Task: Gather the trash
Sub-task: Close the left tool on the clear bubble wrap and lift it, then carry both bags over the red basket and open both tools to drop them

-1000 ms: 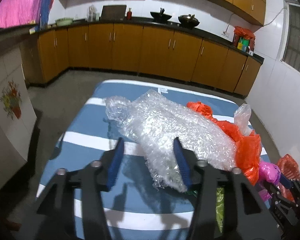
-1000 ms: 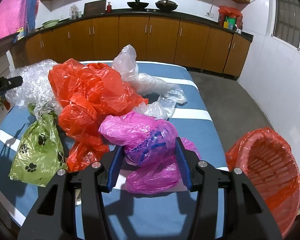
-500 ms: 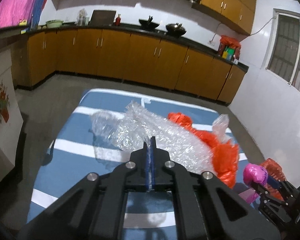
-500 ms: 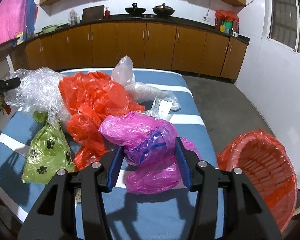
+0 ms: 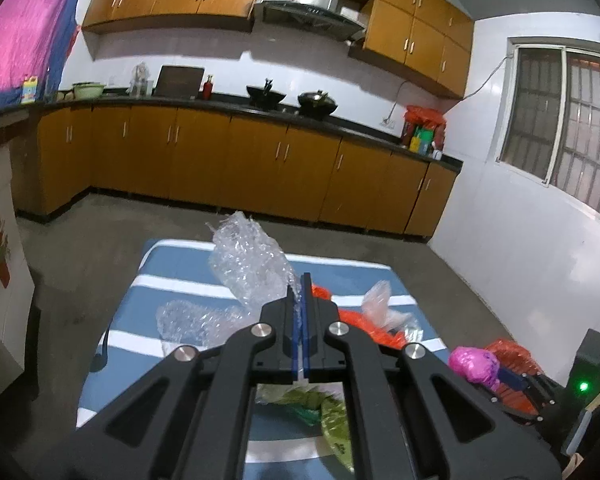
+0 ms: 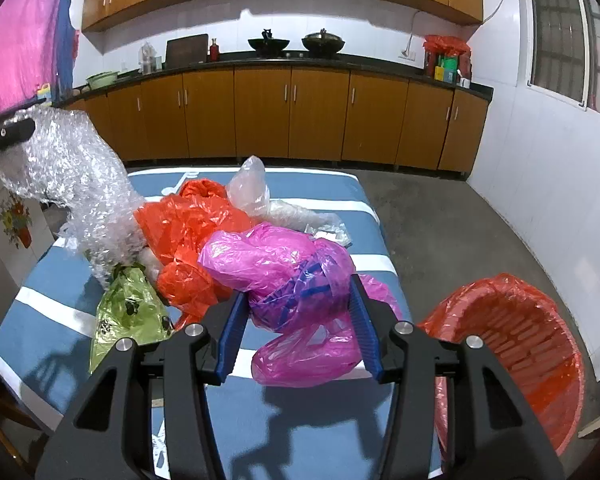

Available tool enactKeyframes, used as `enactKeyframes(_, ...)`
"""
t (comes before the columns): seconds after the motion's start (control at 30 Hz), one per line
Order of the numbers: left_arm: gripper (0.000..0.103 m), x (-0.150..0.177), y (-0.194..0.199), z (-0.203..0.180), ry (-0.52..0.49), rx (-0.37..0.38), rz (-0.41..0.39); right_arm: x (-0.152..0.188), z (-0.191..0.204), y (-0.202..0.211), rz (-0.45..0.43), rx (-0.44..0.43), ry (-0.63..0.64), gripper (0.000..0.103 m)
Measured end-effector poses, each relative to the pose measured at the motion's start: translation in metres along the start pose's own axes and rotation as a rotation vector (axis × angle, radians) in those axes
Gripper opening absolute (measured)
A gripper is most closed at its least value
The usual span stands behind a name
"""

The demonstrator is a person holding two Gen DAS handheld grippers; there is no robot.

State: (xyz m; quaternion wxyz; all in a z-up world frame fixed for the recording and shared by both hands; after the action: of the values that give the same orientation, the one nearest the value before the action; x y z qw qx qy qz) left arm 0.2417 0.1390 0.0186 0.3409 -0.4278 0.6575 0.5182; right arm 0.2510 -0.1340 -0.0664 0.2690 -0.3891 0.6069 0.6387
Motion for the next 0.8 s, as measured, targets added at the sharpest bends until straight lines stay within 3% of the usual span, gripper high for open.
enactKeyframes(0.47,0.003,-0.022,0.029,-0.060,-0.053,0.111,-0.043,-0.006,-0.027,0.026,-0.037,0.027,-0.032,0.049)
enactKeyframes(0.8,0.003,-0.013,0.024,-0.150,-0.118,0.275,-0.020,0.003,-0.078,0.048,-0.037,0.122,-0.083,0.049)
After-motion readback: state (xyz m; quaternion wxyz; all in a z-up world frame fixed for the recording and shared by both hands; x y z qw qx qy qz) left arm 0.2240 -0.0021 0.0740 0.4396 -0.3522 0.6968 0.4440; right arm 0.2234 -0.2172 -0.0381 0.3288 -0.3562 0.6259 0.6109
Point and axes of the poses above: each gripper's, at about its wrist camera, not at the fingertips, and y roughly against the way its jaws point, z to its left, x to its underside, the point moved 5 cm from there along -y, roughly the way its jaws point, and after that the axes turned 1 degree about x, right-handed, at the moved point
